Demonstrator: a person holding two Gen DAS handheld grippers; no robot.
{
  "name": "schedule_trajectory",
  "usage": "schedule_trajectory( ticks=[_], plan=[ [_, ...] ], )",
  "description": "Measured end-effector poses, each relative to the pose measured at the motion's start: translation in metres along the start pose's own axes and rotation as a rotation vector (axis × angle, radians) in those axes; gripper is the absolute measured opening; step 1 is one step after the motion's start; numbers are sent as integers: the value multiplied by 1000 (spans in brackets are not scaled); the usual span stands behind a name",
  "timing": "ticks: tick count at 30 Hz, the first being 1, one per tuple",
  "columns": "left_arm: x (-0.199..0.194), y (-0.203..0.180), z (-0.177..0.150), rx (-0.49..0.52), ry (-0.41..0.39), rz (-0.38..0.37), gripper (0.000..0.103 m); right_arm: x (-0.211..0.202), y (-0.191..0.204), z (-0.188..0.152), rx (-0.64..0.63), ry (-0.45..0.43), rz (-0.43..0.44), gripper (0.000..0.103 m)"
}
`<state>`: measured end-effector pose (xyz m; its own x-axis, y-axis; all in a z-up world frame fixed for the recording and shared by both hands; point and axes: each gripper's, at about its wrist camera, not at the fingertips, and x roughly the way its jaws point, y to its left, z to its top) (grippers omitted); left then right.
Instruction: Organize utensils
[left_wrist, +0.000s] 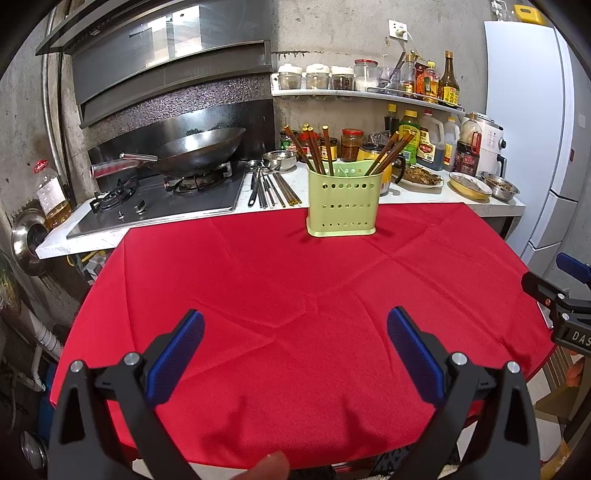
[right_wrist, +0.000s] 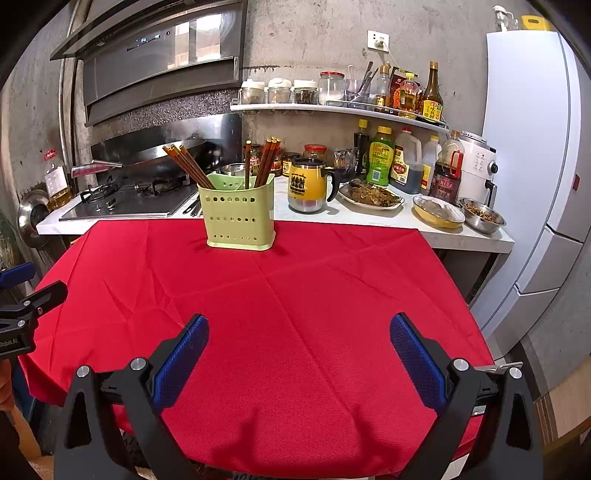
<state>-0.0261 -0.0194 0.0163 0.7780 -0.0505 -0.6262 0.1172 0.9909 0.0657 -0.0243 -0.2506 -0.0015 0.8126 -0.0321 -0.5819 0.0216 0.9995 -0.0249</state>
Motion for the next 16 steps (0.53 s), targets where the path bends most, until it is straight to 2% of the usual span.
schedule_trajectory(
  ticks=[8, 13, 16],
  plan=[
    [4, 0, -1, 20, -34, 3, 97, 9, -1, -3, 9, 18, -3, 97],
    [19, 4, 1, 5, 27, -4, 97, 19, -6, -2, 16, 29, -5, 97],
    [33, 10, 4, -14, 50, -36, 97, 30, -9, 0, 13, 37, -6, 97]
  ],
)
